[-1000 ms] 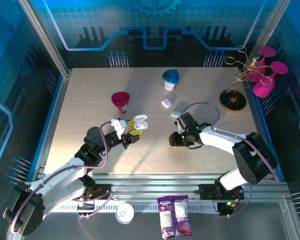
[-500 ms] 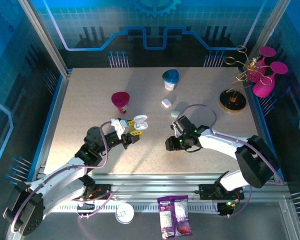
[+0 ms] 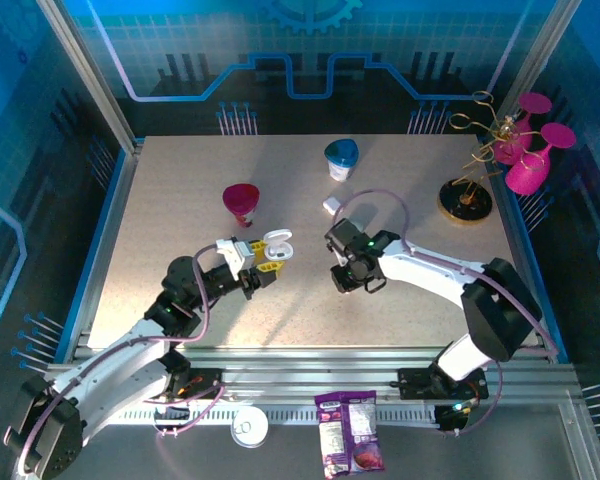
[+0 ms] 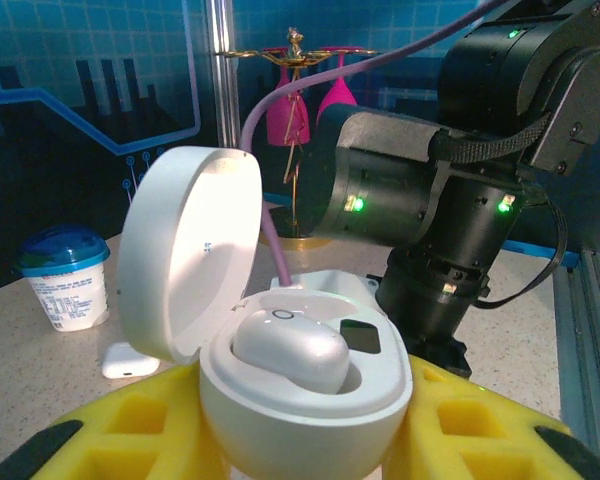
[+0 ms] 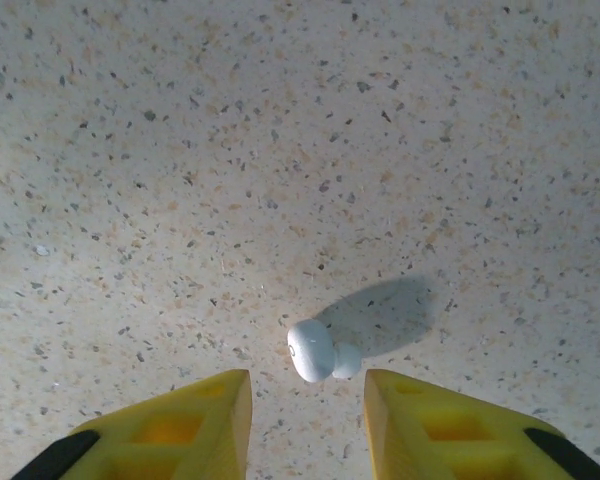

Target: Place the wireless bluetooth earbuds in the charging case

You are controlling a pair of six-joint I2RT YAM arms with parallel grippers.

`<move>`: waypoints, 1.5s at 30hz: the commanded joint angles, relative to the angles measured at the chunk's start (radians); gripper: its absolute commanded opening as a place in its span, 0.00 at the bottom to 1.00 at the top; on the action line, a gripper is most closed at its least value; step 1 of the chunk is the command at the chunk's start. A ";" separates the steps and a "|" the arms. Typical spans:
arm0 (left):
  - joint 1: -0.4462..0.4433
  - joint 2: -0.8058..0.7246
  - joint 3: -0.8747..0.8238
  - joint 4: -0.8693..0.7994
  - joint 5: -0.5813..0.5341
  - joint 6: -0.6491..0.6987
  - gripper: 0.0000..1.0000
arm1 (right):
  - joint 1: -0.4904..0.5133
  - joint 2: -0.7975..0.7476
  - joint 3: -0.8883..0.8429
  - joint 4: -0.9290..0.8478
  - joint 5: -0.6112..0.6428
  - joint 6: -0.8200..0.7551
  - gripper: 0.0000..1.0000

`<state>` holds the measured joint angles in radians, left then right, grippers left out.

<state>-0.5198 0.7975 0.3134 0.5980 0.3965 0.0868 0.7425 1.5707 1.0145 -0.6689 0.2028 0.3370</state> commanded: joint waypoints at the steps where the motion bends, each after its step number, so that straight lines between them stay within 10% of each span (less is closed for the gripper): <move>1: -0.002 -0.030 0.031 -0.019 -0.004 0.022 0.23 | 0.054 0.058 0.068 -0.140 0.154 -0.047 0.34; 45: -0.003 -0.070 0.010 -0.049 -0.022 0.032 0.23 | 0.130 0.299 0.146 -0.158 0.252 -0.058 0.20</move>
<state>-0.5198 0.7376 0.3134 0.5426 0.3851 0.1078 0.8658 1.8610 1.1606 -0.8215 0.4236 0.2836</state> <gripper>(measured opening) 0.365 0.206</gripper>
